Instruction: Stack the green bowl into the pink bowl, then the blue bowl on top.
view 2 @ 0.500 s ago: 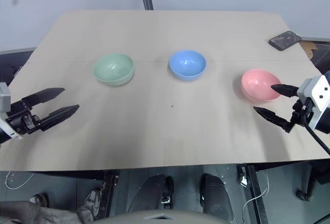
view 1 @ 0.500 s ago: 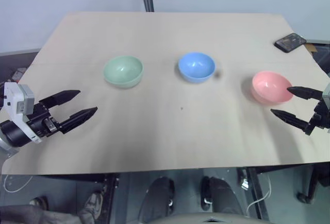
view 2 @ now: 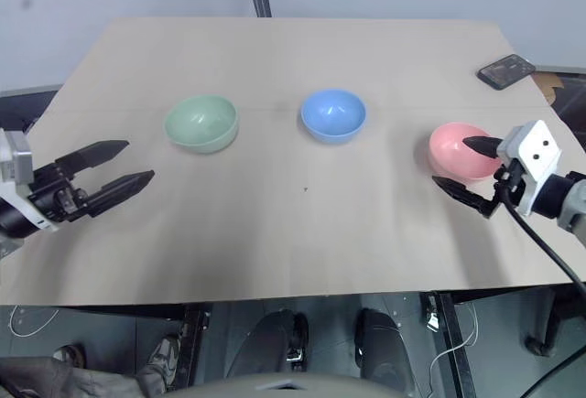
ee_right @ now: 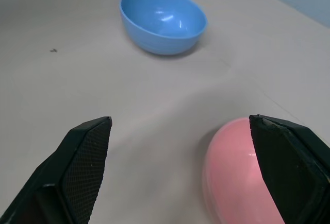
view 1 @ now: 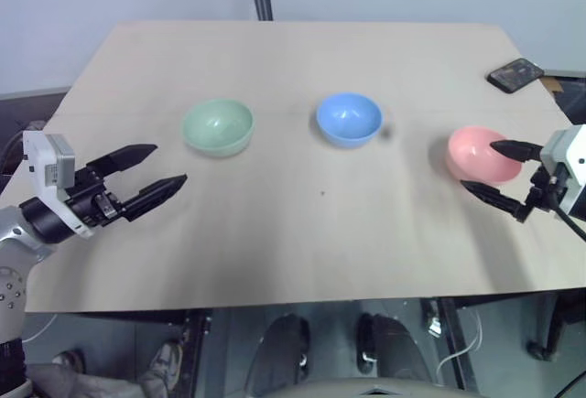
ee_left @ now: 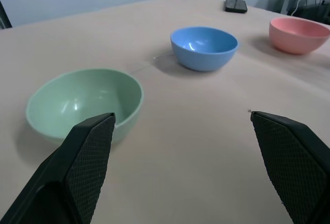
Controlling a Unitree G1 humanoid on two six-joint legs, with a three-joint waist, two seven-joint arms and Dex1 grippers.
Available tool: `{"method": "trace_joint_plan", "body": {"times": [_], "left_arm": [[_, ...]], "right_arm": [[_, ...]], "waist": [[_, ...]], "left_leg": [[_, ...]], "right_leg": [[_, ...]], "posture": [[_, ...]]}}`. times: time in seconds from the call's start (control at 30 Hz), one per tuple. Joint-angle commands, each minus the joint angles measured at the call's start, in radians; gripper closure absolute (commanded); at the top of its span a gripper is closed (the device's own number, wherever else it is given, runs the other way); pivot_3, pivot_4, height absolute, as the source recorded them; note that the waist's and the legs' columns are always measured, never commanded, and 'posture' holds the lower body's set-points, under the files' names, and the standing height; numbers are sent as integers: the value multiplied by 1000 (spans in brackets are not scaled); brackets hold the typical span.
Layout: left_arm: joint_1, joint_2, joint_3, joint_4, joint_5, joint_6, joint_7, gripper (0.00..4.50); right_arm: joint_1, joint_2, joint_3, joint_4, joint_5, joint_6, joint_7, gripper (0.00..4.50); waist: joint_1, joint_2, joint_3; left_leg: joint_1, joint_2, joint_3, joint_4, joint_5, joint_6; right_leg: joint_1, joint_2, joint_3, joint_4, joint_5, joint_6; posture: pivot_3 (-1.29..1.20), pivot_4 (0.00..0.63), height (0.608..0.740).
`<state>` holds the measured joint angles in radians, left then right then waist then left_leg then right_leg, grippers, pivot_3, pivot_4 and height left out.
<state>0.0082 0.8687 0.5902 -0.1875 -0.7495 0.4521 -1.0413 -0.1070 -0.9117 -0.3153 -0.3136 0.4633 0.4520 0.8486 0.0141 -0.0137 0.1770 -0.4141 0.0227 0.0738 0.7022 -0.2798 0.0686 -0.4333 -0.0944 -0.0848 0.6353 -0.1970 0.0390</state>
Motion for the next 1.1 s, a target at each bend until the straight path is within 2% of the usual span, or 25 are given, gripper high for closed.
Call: {"method": "trace_joint_plan", "body": {"times": [0.03,0.17,0.37,0.43,0.53,0.57,0.6,0.7,0.73,0.9,1.0,1.1], "left_arm": [[-16,-12,-13,-53,-9,0,26,52],[-28,-39,-64,-107,-14,-8,39,52],[-30,-82,-145,-134,-25,-57,-61,52],[-35,-87,-160,-137,-41,-51,-85,0],[-43,-97,-167,-142,-50,-50,-84,0],[-42,-100,-168,-141,-47,-54,-82,0],[-38,-104,-168,-142,-45,-57,-82,0],[-27,-114,-169,-150,-44,-60,-77,0],[-25,-117,-170,-152,-43,-61,-76,0],[-26,-133,-179,-152,-29,-69,-58,0],[-30,-137,-178,-139,-26,-72,-51,0],[-36,-136,-170,-121,-28,-75,-47,0]], "right_arm": [[-51,14,58,8,-56,11,-51,0],[-130,42,167,87,-138,66,-117,0],[-230,92,291,228,-239,134,-172,0],[-262,101,309,272,-263,131,-177,547],[-291,109,317,302,-289,113,-178,1746],[-296,110,318,303,-293,107,-173,2384],[-298,110,318,302,-295,102,-168,2650],[-296,102,327,289,-320,68,-155,4110],[-296,100,331,280,-327,56,-150,4439],[-300,109,355,153,-316,66,-107,4439],[-266,138,365,-11,-204,66,-10,4439],[-245,159,434,-143,-149,87,57,4439]], "waist": [[0,0,0],[-1,0,0],[-1,0,0],[-2,0,0],[-2,1,0],[-2,1,0],[-2,1,0],[-1,1,0],[-1,1,0],[-1,1,0],[-3,1,0],[-2,1,0]], "left_leg": [[0,0,0,0,0,0],[0,0,0,0,0,0],[0,0,1,0,0,0],[0,0,1,0,0,0],[0,0,1,0,0,0],[0,0,1,0,0,0],[0,0,1,0,0,0],[0,0,1,0,0,0],[0,0,1,0,0,0],[0,0,1,0,0,0],[0,1,1,0,0,0],[0,2,0,0,0,-1]], "right_leg": [[0,0,0,0,0,0],[0,0,0,1,0,0],[0,1,0,0,1,1],[-1,1,1,0,2,3],[-1,1,1,0,2,3],[-1,2,1,0,2,3],[-1,2,1,1,2,3],[-1,2,1,0,2,3],[-1,2,1,0,2,4],[-1,2,1,1,2,4],[-1,2,1,1,2,4],[-1,4,1,1,2,4]], "posture": [[0,150,740],[0,150,740],[0,150,740],[0,150,740],[0,150,740],[0,150,740],[0,150,740],[0,150,740],[0,150,740],[0,150,740],[0,150,740],[0,150,740]]}}
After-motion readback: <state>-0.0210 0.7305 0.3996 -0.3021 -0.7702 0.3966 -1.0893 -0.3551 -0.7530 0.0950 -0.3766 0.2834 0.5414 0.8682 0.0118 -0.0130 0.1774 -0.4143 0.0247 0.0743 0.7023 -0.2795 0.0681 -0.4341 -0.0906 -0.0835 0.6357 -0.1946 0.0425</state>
